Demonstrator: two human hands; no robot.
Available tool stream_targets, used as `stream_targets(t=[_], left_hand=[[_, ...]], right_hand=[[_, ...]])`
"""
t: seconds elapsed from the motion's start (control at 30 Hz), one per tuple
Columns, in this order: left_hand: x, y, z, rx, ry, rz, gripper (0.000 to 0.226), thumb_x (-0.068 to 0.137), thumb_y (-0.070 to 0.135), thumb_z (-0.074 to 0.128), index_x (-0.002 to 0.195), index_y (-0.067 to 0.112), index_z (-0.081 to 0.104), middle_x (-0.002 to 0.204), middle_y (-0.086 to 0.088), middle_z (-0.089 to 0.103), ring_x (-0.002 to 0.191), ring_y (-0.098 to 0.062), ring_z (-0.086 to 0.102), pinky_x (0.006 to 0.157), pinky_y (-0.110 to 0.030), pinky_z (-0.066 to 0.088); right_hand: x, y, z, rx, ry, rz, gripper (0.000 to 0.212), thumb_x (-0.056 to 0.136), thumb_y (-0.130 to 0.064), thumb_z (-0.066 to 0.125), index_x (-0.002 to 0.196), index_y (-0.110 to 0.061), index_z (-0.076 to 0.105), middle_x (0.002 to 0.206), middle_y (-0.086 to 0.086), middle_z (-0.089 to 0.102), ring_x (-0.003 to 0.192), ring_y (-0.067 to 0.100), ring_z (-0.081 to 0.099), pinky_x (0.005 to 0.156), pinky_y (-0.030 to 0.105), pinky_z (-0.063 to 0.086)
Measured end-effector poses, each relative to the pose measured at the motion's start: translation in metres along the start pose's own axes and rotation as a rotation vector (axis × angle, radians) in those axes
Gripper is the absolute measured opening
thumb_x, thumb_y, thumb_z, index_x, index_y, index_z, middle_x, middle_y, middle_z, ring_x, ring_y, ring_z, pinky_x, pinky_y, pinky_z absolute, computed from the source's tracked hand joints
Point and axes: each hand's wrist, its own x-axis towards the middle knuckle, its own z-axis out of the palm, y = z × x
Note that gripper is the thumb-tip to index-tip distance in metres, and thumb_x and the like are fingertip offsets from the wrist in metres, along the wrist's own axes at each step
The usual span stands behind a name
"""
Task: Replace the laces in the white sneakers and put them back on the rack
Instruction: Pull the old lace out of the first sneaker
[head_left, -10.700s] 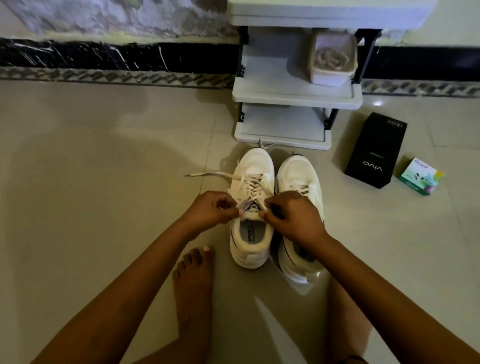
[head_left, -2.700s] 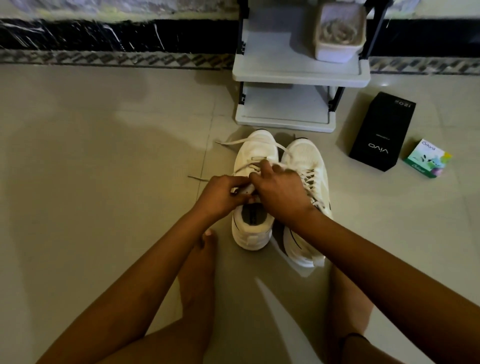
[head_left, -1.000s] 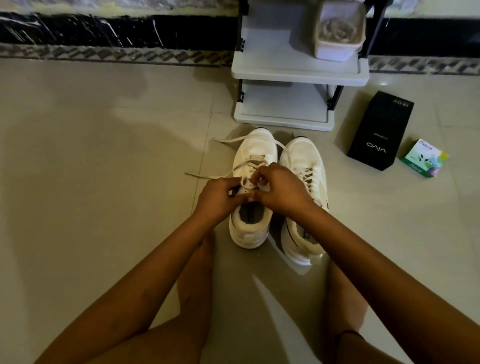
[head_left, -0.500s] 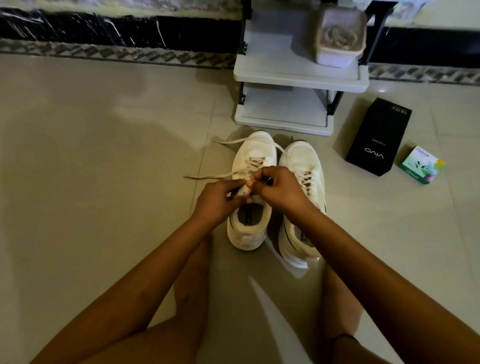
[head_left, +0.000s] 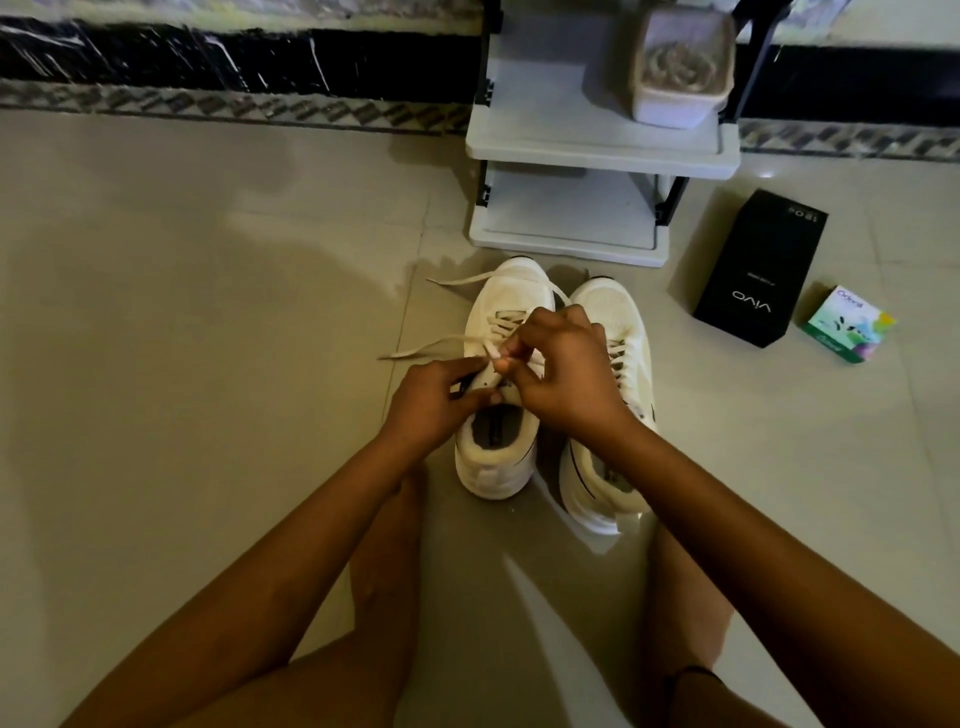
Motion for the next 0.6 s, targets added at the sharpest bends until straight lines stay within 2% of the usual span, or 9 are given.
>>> stream_targets(t=[0.07,0.1,0.23,0.27,0.37,0.43,0.5,0.6], left_hand=[[-0.001,0.002,0.001,-0.008,0.005,-0.011,0.059,0.072,0.051,0.066,0.124,0.024,0.061,0.116,-0.004,0.067,0.107,-0.019,0.061,0.092,-0.044,0.050],[-0.001,0.003,0.001,-0.001,0.004,-0.012,0.062,0.069,0.054,0.062,0.124,0.025,0.062,0.115,-0.004,0.068,0.106,-0.019,0.061,0.091,-0.044,0.051],[-0.002,0.007,0.002,0.009,-0.001,0.022,0.062,0.066,0.058,0.059,0.116,0.021,0.066,0.109,-0.004,0.070,0.101,-0.019,0.063,0.088,-0.043,0.052],[-0.002,0.007,0.002,0.001,0.004,0.012,0.061,0.066,0.056,0.061,0.114,0.020,0.067,0.109,-0.004,0.070,0.102,-0.019,0.063,0.089,-0.043,0.052],[-0.002,0.007,0.002,0.014,0.003,0.007,0.057,0.068,0.052,0.062,0.116,0.021,0.066,0.112,-0.002,0.069,0.105,-0.018,0.062,0.090,-0.041,0.051],[-0.003,0.010,0.001,0.043,-0.007,0.027,0.050,0.075,0.049,0.065,0.118,0.023,0.065,0.116,0.000,0.067,0.107,-0.017,0.061,0.091,-0.039,0.051],[-0.003,0.010,0.001,0.048,-0.002,0.036,0.049,0.078,0.047,0.066,0.119,0.022,0.064,0.115,-0.003,0.067,0.105,-0.018,0.061,0.089,-0.038,0.051],[-0.004,0.008,0.000,0.044,0.006,0.026,0.056,0.075,0.053,0.062,0.122,0.022,0.063,0.110,-0.004,0.069,0.100,-0.019,0.063,0.086,-0.041,0.052]], right_hand=[[0.001,-0.003,0.000,0.137,-0.027,0.057,0.014,0.085,-0.022,0.065,0.094,-0.013,0.070,0.101,0.003,0.064,0.105,0.024,0.047,0.087,0.036,0.035],[0.001,-0.002,0.000,0.120,-0.042,0.063,0.017,0.086,-0.025,0.064,0.098,-0.014,0.069,0.104,0.003,0.064,0.107,0.024,0.048,0.090,0.037,0.037],[-0.006,0.013,0.005,-0.353,-0.188,-0.068,0.038,0.086,-0.037,0.060,0.121,-0.022,0.061,0.121,0.006,0.055,0.114,0.029,0.043,0.090,0.038,0.031],[-0.007,0.014,0.005,-0.415,-0.184,-0.094,0.038,0.083,-0.036,0.064,0.118,-0.021,0.064,0.117,0.007,0.058,0.110,0.031,0.047,0.088,0.039,0.034],[-0.008,0.012,0.007,-0.476,-0.064,-0.138,0.024,0.065,-0.032,0.079,0.084,-0.018,0.075,0.085,0.007,0.067,0.082,0.031,0.059,0.071,0.037,0.044],[-0.005,0.010,0.011,-0.532,-0.055,-0.198,0.021,0.061,-0.031,0.081,0.074,-0.016,0.074,0.078,0.006,0.065,0.077,0.029,0.058,0.067,0.035,0.044],[-0.002,0.008,0.012,-0.426,-0.031,-0.179,0.018,0.063,-0.027,0.079,0.075,-0.014,0.074,0.081,0.006,0.065,0.083,0.030,0.056,0.071,0.035,0.041],[0.001,0.003,0.005,0.089,-0.035,0.074,0.011,0.081,-0.020,0.070,0.086,-0.012,0.074,0.091,0.001,0.060,0.095,0.023,0.051,0.079,0.031,0.036]])
